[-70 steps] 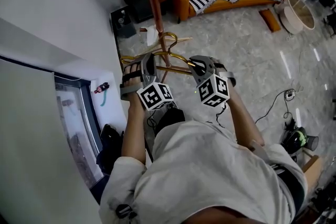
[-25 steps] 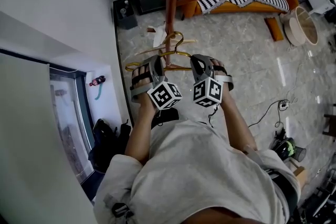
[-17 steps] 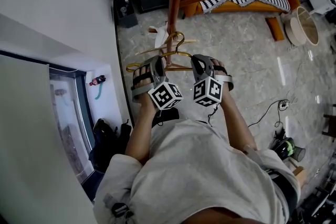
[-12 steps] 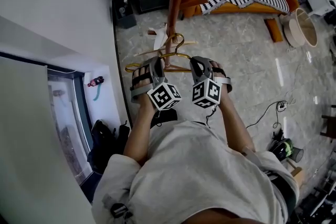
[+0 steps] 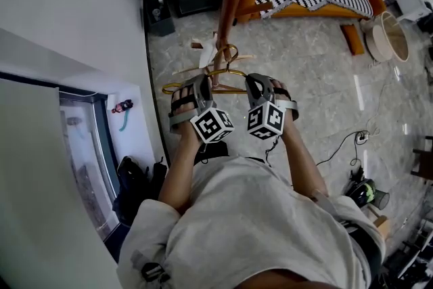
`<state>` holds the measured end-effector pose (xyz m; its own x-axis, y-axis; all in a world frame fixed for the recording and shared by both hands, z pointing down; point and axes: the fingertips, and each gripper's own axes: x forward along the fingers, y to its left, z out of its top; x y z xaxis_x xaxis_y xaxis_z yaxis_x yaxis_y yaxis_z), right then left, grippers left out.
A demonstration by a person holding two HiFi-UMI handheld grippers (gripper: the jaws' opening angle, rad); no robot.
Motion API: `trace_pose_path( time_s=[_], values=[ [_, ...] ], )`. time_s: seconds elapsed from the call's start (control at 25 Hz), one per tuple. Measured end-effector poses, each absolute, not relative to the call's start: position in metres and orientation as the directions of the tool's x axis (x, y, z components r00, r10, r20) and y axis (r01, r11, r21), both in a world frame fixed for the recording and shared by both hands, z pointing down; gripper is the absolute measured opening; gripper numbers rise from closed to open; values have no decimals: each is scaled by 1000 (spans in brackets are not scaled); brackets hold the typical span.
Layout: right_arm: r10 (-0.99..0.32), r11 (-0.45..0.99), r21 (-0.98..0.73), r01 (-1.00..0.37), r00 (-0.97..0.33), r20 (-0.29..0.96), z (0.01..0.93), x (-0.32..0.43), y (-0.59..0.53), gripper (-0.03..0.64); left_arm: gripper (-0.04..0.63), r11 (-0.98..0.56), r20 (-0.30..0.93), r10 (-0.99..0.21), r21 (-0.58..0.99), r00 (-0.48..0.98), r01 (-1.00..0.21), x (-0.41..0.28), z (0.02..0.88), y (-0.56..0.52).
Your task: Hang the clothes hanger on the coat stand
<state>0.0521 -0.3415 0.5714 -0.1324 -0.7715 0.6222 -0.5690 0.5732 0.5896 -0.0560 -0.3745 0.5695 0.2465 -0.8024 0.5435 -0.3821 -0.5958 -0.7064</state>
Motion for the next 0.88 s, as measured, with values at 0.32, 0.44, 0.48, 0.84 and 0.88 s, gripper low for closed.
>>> trace_pose_path(
  time_s=[0.32,0.44,0.48,0.84,0.88],
  values=[
    [-764,577,585,-570,-124,633,579,51,-359,23,28,-600,546,-800,-704,250,-381,-57,575,-392],
    [-763,576,584,-572,-119,635,582,50,-365,23,28,-608,552,-793,-694,257,-385,-58,578,-397],
    [-763,576,583,-573,-119,635,582,50,-367,23,28,-609,552,-792,-691,260,-388,-59,579,-399],
    [-750,583,572,-577,-112,652,593,50,-381,23,29,-621,556,-783,-679,278,-392,-59,585,-411],
    [-751,580,572,-580,-109,651,593,51,-383,23,29,-622,557,-783,-680,279,-389,-58,585,-412]
  ],
)
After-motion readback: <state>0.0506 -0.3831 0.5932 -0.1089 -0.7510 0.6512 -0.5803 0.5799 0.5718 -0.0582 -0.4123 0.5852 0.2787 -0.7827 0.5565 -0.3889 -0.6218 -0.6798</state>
